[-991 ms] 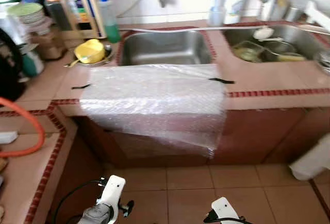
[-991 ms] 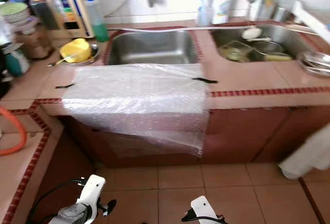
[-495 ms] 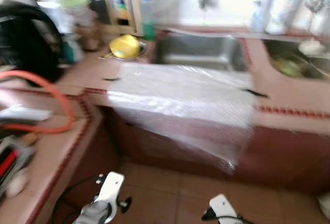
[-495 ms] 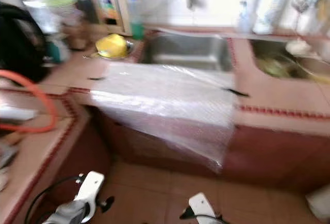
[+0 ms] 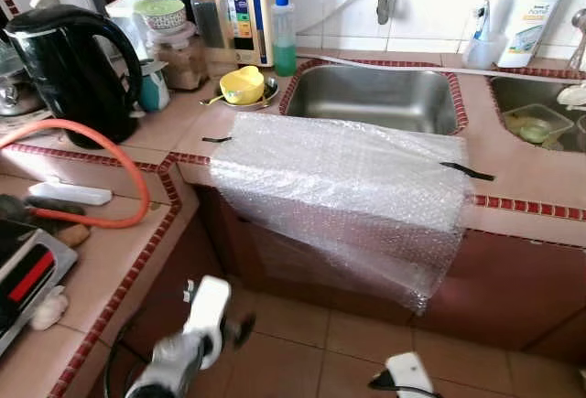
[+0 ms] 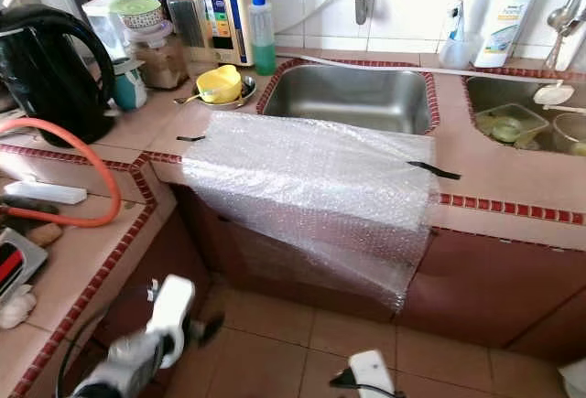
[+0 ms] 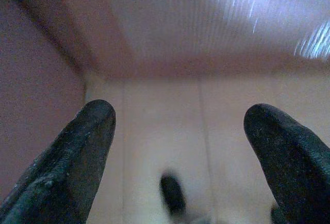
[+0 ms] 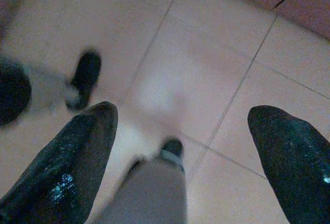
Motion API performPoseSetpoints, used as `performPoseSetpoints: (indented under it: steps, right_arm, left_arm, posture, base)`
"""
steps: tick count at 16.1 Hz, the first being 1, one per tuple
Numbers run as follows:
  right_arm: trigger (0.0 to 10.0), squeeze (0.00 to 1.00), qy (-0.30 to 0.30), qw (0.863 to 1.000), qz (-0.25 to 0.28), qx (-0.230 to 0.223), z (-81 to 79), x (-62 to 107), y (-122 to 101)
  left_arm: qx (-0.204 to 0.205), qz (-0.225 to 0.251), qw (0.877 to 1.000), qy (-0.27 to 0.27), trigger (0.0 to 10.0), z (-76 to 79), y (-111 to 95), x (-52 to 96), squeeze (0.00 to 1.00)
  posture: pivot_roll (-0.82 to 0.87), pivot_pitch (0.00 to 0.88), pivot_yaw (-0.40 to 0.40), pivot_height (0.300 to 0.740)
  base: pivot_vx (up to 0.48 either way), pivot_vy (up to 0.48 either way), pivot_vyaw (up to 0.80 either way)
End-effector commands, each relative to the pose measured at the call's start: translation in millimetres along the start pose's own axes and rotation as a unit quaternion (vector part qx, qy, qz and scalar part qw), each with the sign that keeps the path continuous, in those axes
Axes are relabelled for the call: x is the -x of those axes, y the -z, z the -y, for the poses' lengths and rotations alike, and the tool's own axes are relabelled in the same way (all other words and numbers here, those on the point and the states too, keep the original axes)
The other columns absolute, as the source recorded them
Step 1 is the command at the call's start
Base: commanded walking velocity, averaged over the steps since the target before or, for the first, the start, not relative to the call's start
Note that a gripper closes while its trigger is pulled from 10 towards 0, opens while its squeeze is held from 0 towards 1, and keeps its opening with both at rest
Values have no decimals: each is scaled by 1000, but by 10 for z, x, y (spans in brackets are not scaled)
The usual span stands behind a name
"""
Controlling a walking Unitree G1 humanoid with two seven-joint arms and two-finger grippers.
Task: Kitchen organization
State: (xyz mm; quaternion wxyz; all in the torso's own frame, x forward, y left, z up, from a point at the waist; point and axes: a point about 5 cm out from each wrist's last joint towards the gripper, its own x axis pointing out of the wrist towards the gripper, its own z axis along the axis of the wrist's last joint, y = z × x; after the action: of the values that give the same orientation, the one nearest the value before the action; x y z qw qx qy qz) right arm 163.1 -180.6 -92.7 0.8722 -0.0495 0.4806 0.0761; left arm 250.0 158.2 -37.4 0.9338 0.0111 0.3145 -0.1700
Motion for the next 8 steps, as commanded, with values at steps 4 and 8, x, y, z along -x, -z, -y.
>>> performPoseSetpoints:
  steps: [4,8]
  right_arm:
    - [10000,0,1,971,238,-21,82,53,-989]
    - [10000,0,44,911,410,-23,247,582,-1583]
  left_arm:
    - [-7,137,990,-30,10000,-113,-349,95,0]
    - [-20,268,963,-30,10000,-49,-845,346,0]
  posture:
    - [65,0,81,740]
    - [42,0,69,740]
  base:
    - [0,0,0]
    - [0,0,0]
